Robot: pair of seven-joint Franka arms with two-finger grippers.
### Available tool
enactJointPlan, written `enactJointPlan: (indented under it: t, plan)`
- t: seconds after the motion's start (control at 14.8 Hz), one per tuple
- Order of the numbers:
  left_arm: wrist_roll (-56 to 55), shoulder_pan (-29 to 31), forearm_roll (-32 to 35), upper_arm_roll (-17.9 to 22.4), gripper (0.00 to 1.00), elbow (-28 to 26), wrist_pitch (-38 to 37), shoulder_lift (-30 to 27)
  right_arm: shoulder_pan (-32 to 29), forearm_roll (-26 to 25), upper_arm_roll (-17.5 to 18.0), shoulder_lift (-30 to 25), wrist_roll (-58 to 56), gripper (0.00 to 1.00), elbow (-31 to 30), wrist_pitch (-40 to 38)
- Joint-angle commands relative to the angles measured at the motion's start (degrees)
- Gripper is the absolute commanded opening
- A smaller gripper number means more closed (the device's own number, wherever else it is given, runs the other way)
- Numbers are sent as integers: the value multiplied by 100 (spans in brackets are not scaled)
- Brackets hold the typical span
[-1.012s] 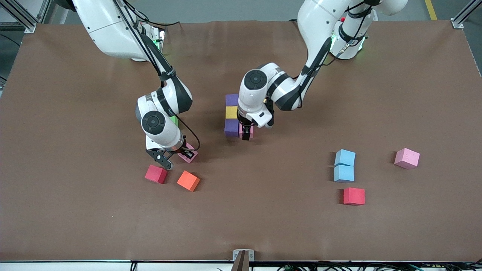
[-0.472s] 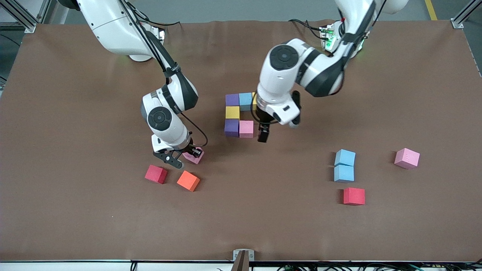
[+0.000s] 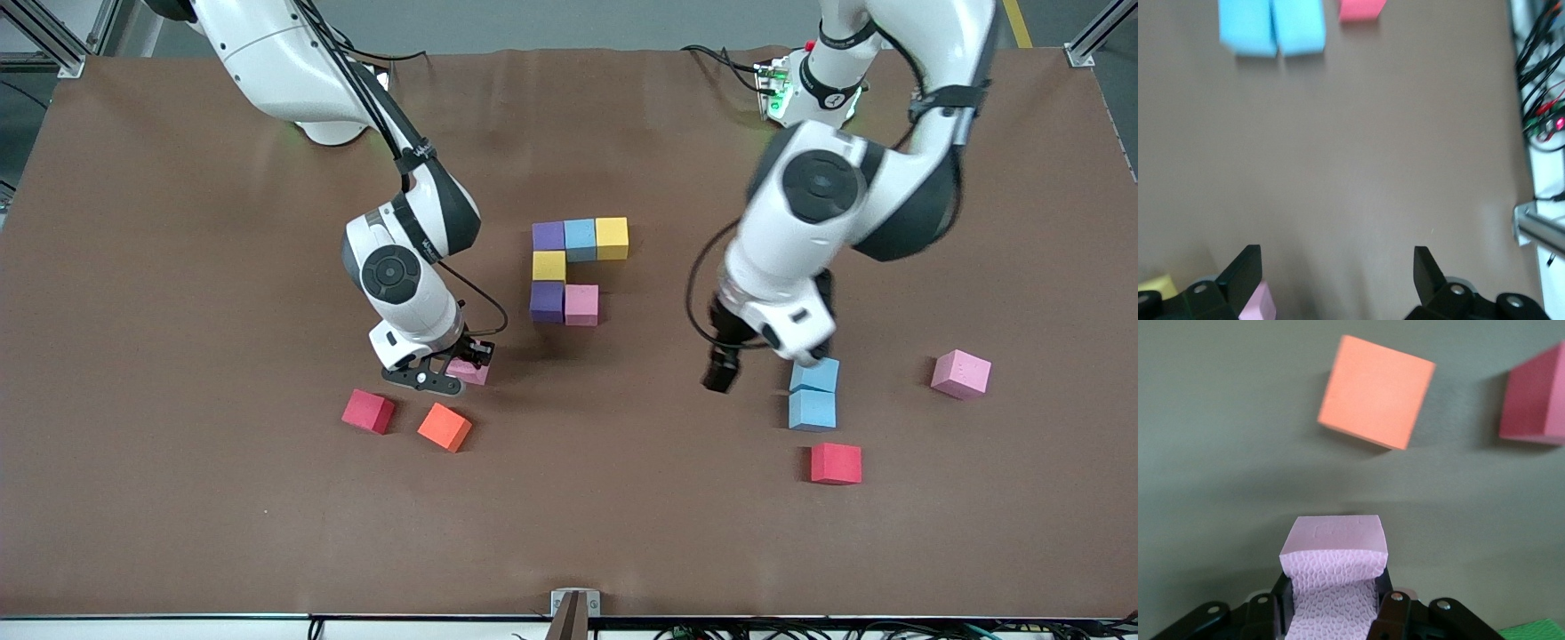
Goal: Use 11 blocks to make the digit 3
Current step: 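Release the pink cube with the left gripper while the right gripper carries pink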
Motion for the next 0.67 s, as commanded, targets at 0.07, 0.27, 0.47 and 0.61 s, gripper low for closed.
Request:
enactJointPlan:
  t: [0.07,0.27,0.47,0.61]
  plan:
    - [1006,588,122,-60,100,214,-200,12,204,-154,-22,461,-338,0,804,-325]
    - [1893,914,122,-60,100,547,-770,11,361,-199,-22,733,-250,0,1129,-334]
    - [2554,1142,122,-51,100,575,-868,20,485,-173,-22,980,-40,0,1454,-325]
    - [3027,1283,122,-51,100,575,-895,20,634,-173,-22,1208,144,0,1735,-334]
